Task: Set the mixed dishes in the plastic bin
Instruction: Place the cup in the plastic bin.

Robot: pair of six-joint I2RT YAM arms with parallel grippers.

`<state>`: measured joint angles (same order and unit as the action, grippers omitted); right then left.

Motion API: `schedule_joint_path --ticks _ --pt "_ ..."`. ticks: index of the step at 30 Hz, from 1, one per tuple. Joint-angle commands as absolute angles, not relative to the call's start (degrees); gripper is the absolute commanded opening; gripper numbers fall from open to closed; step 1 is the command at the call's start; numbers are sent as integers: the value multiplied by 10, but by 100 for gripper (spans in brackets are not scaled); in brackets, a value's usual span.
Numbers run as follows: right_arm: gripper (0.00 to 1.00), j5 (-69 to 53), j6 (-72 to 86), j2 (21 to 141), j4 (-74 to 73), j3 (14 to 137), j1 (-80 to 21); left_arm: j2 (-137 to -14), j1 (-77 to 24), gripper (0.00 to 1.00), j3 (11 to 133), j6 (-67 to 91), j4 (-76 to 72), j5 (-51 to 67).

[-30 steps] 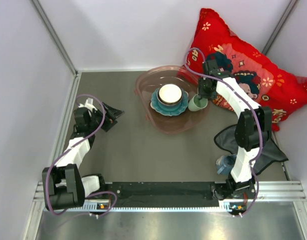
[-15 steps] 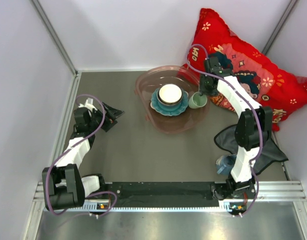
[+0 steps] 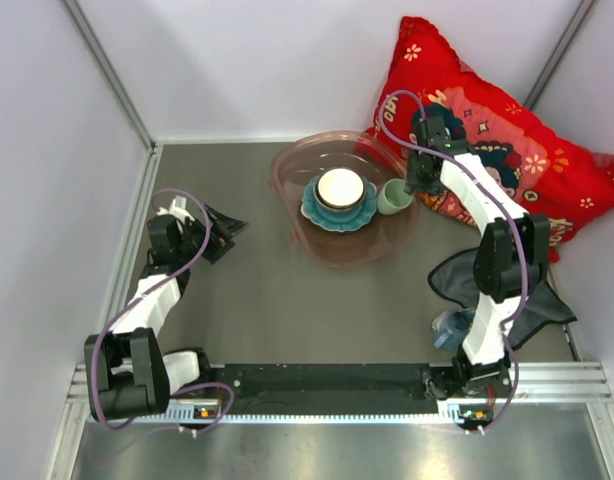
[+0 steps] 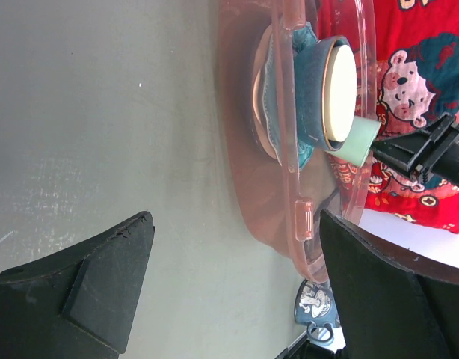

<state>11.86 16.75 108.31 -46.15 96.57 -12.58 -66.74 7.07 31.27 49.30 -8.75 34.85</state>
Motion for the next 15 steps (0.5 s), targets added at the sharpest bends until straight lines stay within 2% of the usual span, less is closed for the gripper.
schedule_joint_path --ticks 1,7,15 --pt "50 114 176 1022 -451 954 -124 -659 71 96 308 483 -103 349" --pt "51 99 177 952 -439 922 -124 -663 70 96 306 486 -111 353" --pt "51 94 178 921 -452 908 -124 -666 70 96 304 488 -119 355"
